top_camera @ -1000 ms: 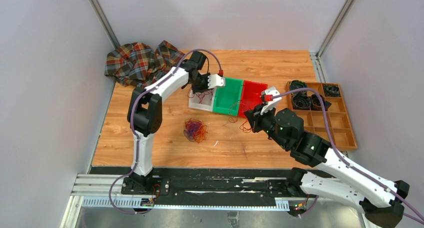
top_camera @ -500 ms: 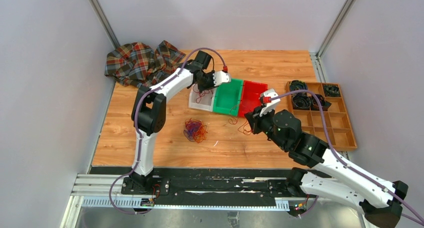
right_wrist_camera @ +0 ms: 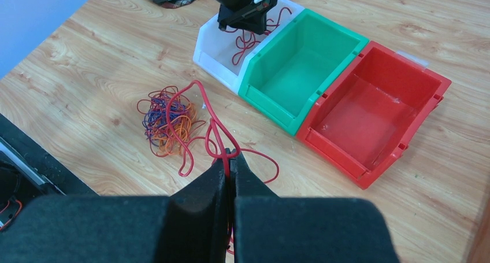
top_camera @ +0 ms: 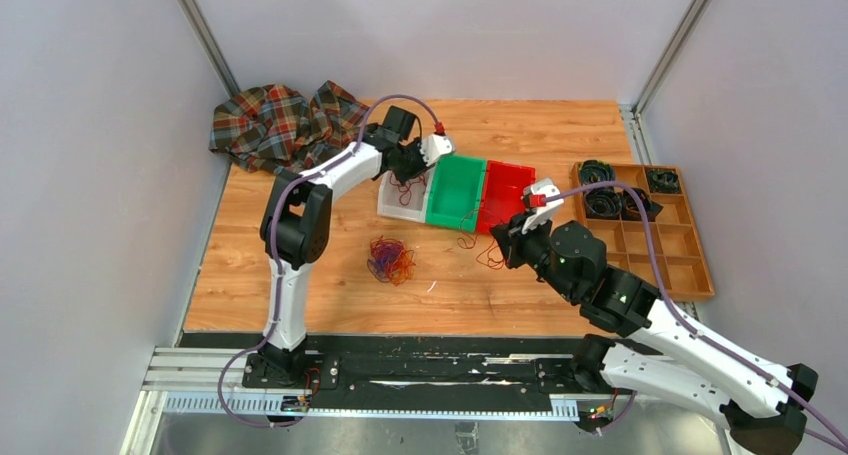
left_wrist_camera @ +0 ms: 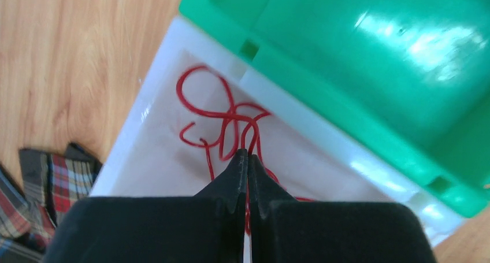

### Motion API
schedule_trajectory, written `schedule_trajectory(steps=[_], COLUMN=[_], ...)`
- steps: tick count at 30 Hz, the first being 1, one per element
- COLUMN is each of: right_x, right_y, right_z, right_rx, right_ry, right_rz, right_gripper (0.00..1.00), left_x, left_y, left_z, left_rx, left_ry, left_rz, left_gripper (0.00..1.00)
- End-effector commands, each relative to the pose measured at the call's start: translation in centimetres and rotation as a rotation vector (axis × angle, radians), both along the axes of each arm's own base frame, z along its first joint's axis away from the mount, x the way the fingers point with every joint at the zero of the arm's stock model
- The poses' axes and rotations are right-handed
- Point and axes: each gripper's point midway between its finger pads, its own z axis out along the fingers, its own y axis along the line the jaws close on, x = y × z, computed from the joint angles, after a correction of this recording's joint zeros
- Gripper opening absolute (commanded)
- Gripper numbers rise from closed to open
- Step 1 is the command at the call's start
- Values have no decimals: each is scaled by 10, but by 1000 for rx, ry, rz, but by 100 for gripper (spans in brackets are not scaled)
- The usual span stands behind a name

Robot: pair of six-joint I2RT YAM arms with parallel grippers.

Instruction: Untangle the cables

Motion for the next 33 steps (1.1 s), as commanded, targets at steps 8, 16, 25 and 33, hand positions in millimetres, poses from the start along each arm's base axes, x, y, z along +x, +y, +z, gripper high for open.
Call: schedule_trajectory(steps=[8,16,25,33], right_x=[3,4,20,100], right_y=[3,10,31,71], right_z=[13,29,41,49], right_rx=[33,24,-12,3], right_ry=[-6,31,97,198], right_rz=[-1,19,52,32], right_gripper=[1,1,1,0], left_x=[5,-26,-72,-95], left_y=[27,21,66,157], left_z=[20,112,191,231], left_rx=[52,-67,-114,-186], left_ry=[-51,-11,38,-20], left_rz=[60,68,240,534], left_gripper=[43,98,98,98])
